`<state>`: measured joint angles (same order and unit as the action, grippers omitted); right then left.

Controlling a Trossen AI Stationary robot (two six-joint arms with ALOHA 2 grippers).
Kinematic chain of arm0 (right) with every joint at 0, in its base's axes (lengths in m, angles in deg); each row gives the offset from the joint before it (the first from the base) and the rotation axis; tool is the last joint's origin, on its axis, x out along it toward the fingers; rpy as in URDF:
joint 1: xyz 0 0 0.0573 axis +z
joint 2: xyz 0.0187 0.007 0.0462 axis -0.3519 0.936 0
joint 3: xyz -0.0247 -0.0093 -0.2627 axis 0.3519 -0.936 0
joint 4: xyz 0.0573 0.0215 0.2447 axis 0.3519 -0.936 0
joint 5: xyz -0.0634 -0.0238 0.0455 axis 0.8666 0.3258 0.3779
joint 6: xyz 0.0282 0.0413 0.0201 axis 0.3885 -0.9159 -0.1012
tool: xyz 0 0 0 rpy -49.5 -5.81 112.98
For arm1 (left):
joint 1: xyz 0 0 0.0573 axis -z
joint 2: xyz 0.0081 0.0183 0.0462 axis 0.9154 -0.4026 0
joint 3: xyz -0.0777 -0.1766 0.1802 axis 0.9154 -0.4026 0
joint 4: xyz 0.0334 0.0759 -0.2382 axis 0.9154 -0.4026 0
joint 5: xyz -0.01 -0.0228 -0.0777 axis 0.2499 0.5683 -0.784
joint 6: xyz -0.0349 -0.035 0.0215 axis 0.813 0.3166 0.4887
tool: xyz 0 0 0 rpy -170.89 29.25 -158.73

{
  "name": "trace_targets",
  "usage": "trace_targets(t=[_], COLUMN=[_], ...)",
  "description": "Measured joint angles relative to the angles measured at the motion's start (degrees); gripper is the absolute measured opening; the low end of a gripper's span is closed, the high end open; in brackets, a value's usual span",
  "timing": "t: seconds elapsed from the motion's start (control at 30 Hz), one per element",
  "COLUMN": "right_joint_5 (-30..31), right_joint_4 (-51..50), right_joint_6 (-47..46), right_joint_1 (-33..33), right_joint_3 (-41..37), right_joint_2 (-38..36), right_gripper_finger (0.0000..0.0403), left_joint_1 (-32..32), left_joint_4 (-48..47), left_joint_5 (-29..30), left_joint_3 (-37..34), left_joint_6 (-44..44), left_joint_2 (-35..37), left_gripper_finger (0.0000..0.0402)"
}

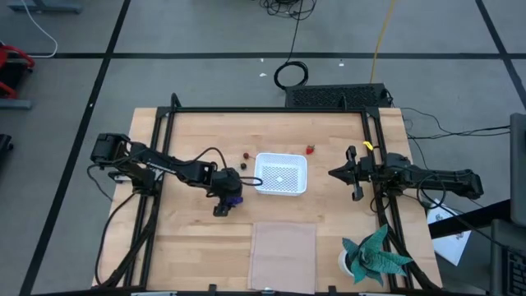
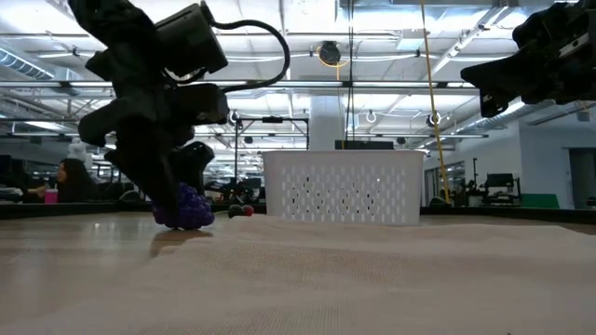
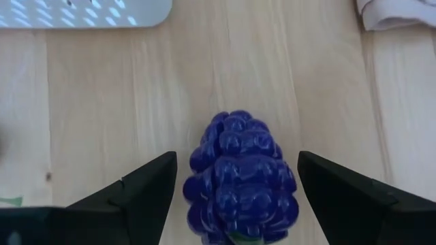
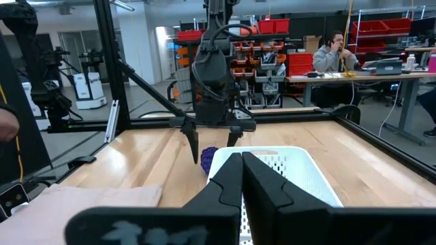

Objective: Pick and placing Produce into tupperware
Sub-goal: Put the purple grape into the white basket

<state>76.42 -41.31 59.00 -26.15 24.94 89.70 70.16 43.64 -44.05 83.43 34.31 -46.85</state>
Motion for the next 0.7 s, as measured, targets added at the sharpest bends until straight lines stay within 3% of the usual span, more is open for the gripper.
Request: trace_targets(t=[0.47, 0.7], right_joint_5=[0.0, 0.0], right_joint_4=[0.0, 0.0], right_joint_6=[0.0, 0.0], right_joint_1=[0.0, 0.0], right_joint_3=[0.0, 0.0], right_joint_2=[0.0, 0.0], right_gripper_finger=[0.0000, 0.0000], left_joint_1=[0.0, -0.1], left_joint_4=[3.2, 3.2], left_joint_5=[2.0, 1.9], left_joint_3=[-2.1, -2.1], left_joint_6=[-1.8, -1.7], left_joint_2=[0.0, 0.0], left_gripper_finger=[0.0307, 0.0232])
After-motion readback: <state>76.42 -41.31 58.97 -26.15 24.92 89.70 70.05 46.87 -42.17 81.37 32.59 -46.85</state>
